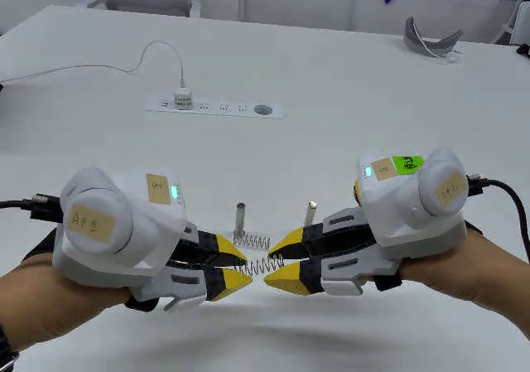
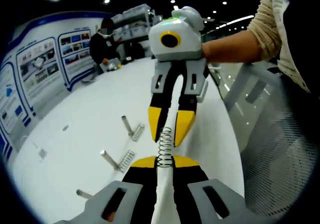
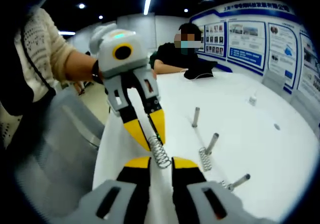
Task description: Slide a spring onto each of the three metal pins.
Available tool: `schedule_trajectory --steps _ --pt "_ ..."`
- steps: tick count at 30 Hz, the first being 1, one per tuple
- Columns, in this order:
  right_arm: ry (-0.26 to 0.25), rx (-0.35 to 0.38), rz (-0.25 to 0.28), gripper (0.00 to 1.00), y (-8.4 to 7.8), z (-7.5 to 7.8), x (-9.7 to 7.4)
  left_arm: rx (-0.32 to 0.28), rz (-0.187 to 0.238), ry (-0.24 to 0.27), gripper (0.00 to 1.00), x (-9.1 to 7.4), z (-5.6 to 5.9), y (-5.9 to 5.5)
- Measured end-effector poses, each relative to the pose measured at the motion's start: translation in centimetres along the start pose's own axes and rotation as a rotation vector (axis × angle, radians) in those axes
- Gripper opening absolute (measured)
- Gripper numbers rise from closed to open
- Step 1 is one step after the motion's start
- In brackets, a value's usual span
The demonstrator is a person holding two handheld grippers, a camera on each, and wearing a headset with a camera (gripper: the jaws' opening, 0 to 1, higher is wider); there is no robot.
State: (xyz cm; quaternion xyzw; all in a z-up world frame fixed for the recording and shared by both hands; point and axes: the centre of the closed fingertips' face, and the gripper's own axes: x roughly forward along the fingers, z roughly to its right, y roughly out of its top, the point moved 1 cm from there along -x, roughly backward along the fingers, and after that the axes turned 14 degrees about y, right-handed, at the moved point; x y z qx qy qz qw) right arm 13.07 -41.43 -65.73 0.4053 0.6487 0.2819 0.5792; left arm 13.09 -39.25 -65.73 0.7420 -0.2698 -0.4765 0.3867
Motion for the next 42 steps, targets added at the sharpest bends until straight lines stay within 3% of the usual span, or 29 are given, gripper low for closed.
schedule_trajectory --steps 10,30,42 --pt "0.013 0.007 0.033 0.13 1.1 -0.5 -0.4 0.006 -0.001 0.002 0.10 0.0 0.1 -0.1" --pt "0.021 -0.055 0.039 0.12 3.8 -1.0 0.7 -0.020 0.005 0.010 0.10 0.2 0.3 -0.2" --pt "0.005 -0.042 0.054 0.16 4.1 -0.7 0.7 -0.109 0.036 0.029 0.09 0.3 -0.5 -0.5"
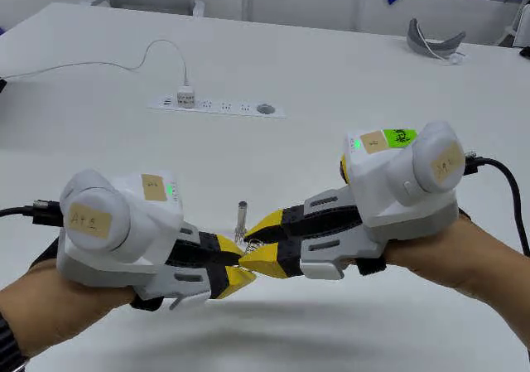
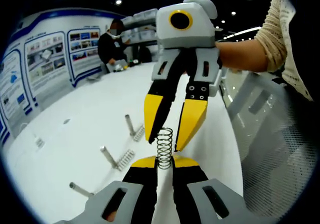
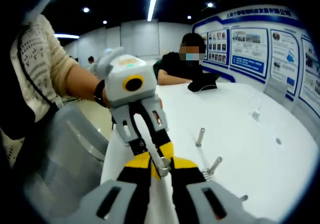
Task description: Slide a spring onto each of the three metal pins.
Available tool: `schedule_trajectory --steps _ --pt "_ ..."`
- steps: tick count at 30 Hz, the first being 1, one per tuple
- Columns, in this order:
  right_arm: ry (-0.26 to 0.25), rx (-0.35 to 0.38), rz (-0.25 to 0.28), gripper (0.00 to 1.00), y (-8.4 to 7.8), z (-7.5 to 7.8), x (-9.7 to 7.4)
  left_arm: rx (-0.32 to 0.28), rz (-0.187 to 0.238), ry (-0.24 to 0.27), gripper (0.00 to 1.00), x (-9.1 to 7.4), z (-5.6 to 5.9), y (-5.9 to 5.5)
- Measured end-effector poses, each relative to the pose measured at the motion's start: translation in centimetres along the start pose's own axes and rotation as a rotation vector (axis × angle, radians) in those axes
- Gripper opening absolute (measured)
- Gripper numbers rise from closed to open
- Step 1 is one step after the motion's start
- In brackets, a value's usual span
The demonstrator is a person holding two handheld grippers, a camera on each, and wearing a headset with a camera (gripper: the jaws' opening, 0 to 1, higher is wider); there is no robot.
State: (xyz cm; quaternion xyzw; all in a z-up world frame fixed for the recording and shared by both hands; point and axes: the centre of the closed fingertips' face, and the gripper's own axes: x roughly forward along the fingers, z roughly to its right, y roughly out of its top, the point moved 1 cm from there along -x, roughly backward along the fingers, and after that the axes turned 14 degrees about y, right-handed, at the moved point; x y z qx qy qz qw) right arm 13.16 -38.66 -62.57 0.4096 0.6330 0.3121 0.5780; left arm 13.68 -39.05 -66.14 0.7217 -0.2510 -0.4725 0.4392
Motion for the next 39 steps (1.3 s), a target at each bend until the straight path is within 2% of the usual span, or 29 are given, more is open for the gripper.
schedule_trajectory --steps 4,12,18,25,33,39 --pt "-0.015 0.002 0.003 0.15 0.0 0.3 -0.2 -0.034 0.012 0.010 0.09 -0.2 -0.4 0.1" --pt "-0.025 0.006 0.027 0.12 0.4 0.7 0.2 -0.062 0.017 0.024 0.09 -0.2 -0.7 0.1" --pt "-0.035 0.008 0.031 0.12 0.6 1.1 0.6 -0.054 0.013 0.044 0.10 -0.1 -1.0 -0.1" --pt "-0.053 0.022 0.041 0.12 0.9 1.7 0.7 -0.070 0.029 0.080 0.11 -0.2 -1.7 -0.1" --pt "-0.053 0.030 0.042 0.12 1.0 2.0 1.0 -0.102 0.024 0.102 0.18 -0.6 -1.9 -0.9" --pt "-0.061 0.029 0.047 0.12 1.3 2.4 1.0 -0.138 0.021 0.141 0.24 -1.3 -2.6 -1.6"
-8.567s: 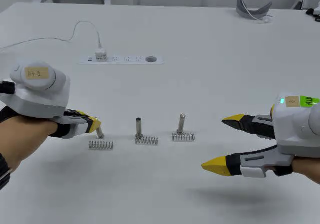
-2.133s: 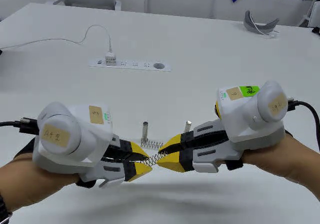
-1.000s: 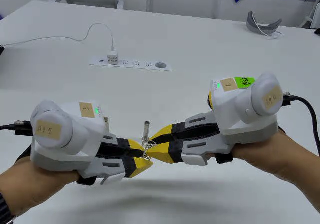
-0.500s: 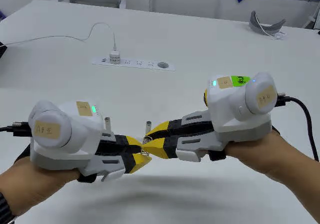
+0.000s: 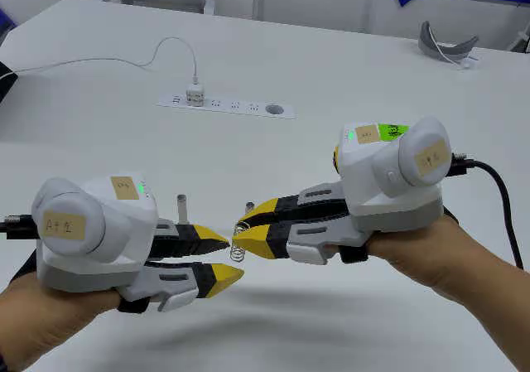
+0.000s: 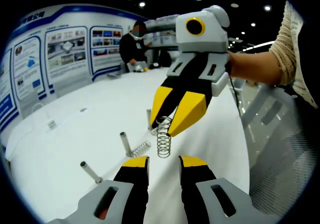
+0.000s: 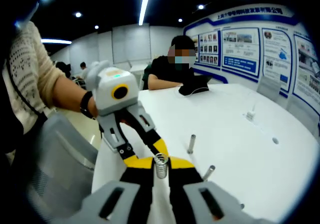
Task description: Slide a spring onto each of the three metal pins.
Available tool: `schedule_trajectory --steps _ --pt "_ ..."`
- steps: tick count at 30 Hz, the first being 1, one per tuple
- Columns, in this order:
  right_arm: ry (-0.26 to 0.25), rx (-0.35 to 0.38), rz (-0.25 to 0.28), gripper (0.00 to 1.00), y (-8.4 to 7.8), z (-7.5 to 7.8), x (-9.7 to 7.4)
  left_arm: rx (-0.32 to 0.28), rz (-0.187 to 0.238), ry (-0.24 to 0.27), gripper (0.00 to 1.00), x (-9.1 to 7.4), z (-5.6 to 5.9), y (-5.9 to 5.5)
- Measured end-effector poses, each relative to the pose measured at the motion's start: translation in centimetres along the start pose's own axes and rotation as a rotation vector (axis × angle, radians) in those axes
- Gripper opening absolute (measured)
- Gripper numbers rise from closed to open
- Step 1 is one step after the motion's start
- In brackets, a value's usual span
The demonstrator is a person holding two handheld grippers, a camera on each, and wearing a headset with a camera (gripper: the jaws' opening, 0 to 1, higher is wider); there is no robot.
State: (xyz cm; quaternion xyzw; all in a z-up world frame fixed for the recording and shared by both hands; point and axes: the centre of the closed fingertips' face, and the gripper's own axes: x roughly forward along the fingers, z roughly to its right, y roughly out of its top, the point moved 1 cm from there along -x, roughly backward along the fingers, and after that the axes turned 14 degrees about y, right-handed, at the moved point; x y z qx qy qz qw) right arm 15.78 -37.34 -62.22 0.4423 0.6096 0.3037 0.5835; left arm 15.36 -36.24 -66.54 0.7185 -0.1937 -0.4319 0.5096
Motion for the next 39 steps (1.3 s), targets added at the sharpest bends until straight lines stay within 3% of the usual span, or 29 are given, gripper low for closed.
schedule_trajectory --steps 12,21,29,39 --pt "-0.029 -0.018 0.020 0.12 1.3 1.5 0.5 -0.058 0.011 0.070 0.37 -1.6 -0.9 -0.9" --pt "-0.068 -0.026 0.063 0.12 3.1 3.5 1.1 -0.099 0.012 0.116 0.45 -2.4 -1.5 -1.9" --pt "-0.097 -0.020 0.077 0.12 4.1 5.1 2.5 -0.122 0.000 0.140 0.51 -2.8 -1.7 -2.4" --pt "-0.094 -0.037 0.051 0.12 4.7 6.6 4.8 -0.141 -0.017 0.149 0.54 -3.0 -1.7 -3.0"
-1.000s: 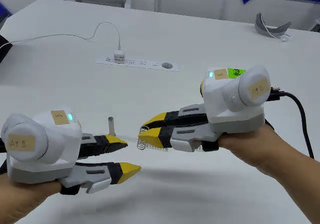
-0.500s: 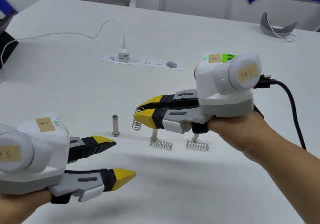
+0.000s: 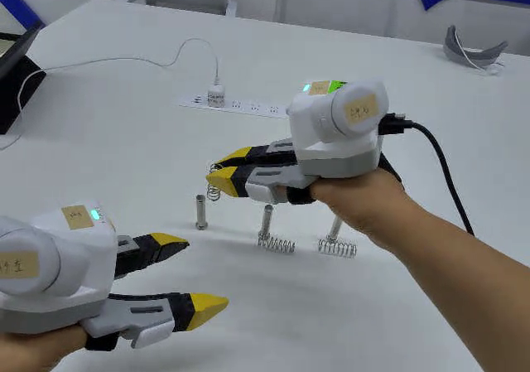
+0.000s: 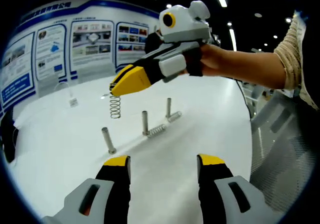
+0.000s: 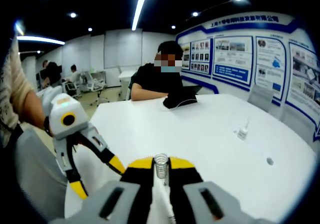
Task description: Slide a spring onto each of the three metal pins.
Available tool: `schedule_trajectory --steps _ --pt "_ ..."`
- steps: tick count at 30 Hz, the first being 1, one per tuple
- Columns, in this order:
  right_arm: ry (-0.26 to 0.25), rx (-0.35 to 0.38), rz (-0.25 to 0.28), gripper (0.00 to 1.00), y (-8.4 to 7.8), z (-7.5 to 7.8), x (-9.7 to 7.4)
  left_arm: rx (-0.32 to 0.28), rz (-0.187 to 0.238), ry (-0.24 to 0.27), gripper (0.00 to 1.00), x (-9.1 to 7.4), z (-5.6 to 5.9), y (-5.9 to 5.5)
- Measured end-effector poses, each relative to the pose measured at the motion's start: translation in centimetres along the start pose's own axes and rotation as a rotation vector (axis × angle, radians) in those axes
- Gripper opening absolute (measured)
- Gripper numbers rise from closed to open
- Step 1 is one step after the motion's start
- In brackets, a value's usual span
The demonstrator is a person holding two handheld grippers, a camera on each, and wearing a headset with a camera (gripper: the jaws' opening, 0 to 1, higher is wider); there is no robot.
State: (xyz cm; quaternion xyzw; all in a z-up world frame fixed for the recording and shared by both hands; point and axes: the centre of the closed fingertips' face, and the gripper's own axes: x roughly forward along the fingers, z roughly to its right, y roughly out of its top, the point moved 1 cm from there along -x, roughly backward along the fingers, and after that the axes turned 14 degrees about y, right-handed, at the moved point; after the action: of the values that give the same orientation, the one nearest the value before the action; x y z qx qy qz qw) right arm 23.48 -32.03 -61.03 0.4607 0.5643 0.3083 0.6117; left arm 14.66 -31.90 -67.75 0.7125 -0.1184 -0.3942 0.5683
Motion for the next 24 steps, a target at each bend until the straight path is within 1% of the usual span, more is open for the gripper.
schedule_trajectory --steps 5,11,14,18,24 --pt "-0.005 0.018 0.003 0.12 0.0 0.9 0.9 -0.013 -0.010 0.001 0.56 -0.1 -0.1 -0.3" --pt "0.002 0.039 -0.016 0.12 -0.9 1.4 2.0 -0.027 -0.016 0.009 0.57 -0.3 -0.5 -0.6" --pt "0.002 0.048 -0.022 0.12 -1.3 1.9 2.3 -0.042 -0.018 0.012 0.57 -0.4 -0.8 -0.8" --pt "0.000 0.059 -0.028 0.12 -1.8 2.3 2.5 -0.049 -0.021 0.016 0.57 -0.5 -0.8 -0.9" --pt "0.004 0.066 -0.037 0.12 -2.3 2.4 3.0 -0.052 -0.020 0.019 0.57 -0.5 -1.0 -0.9"
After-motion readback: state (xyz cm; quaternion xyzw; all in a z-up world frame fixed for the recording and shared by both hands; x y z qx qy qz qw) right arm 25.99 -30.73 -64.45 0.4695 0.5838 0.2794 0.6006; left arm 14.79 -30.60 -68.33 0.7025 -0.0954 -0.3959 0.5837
